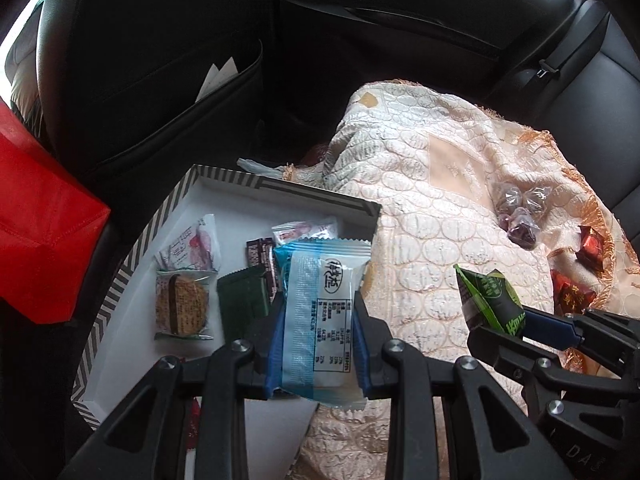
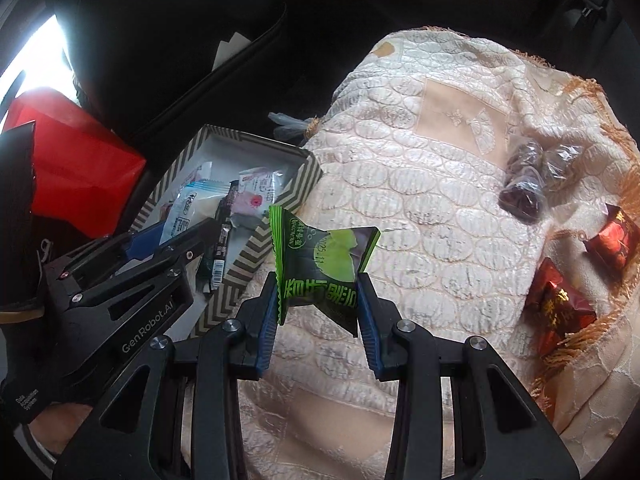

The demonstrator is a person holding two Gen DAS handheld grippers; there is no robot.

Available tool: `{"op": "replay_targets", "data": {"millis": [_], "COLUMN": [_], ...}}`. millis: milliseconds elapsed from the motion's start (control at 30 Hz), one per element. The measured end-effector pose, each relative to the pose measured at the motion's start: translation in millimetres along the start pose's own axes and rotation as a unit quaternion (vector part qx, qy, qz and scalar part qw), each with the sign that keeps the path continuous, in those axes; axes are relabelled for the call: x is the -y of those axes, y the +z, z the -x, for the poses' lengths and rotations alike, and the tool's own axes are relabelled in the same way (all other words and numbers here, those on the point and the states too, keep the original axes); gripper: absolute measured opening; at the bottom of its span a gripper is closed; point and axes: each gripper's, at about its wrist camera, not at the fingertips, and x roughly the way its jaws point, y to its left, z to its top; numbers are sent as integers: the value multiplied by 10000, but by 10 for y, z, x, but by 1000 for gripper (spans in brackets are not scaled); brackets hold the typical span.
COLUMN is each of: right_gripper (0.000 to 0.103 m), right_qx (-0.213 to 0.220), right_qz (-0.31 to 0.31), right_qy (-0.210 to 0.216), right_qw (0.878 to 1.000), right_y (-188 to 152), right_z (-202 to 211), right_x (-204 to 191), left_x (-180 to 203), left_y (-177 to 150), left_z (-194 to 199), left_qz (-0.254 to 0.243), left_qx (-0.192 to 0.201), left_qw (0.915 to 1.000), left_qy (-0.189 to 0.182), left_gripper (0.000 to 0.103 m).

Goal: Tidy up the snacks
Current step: 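Carry the light blue pack and green candy over the box with both grippers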

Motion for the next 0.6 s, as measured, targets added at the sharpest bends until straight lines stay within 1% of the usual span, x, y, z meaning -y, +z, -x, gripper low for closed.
{"op": "replay_targets", "data": {"millis": [333,600], "right_gripper": [35,35], "right_qx": [-146,-271], "right_qz": [410,715], "right_qy": [107,155], "right_qw": [9990,9969], "right_y": [149,317], "right_z": [-243,-482], "right_x": [-413,-726], "left_x": [-426,-772], "left_y": [-20,-44], "left_z": [-159,-349], "left_qz": [346,670], "left_qx": [-127,-299], "left_qw": [9990,9964], "left_qy": [247,416], "left_gripper": [32,32]}}
